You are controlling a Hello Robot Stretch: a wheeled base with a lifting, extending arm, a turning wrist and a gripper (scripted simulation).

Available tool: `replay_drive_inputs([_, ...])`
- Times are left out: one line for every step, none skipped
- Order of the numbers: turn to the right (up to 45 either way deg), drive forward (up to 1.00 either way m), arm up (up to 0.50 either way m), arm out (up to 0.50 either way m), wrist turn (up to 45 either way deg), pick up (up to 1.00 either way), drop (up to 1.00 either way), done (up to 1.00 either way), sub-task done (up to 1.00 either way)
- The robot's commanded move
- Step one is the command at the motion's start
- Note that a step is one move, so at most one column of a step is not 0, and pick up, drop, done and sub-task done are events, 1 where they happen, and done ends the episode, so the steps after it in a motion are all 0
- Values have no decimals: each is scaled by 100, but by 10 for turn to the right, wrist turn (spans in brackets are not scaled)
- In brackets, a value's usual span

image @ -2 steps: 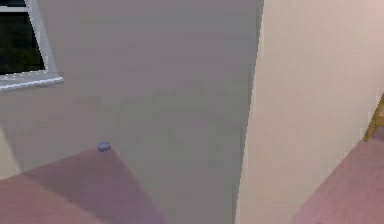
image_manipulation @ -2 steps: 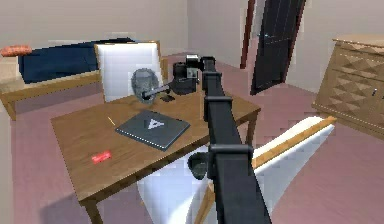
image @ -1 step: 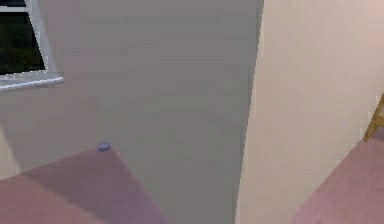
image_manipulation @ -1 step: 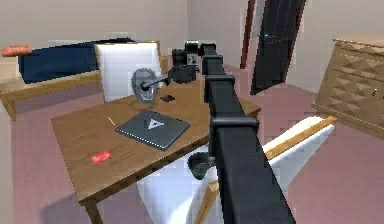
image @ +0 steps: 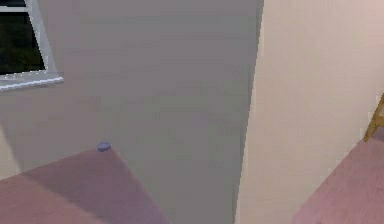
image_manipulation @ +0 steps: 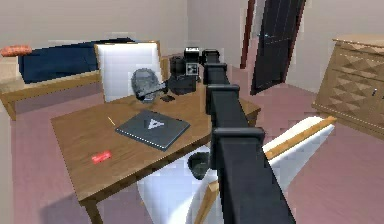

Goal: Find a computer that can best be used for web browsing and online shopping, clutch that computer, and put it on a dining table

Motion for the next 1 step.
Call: replay_drive_inputs([0, 0, 0, 0, 0, 0, 0, 100, 0])
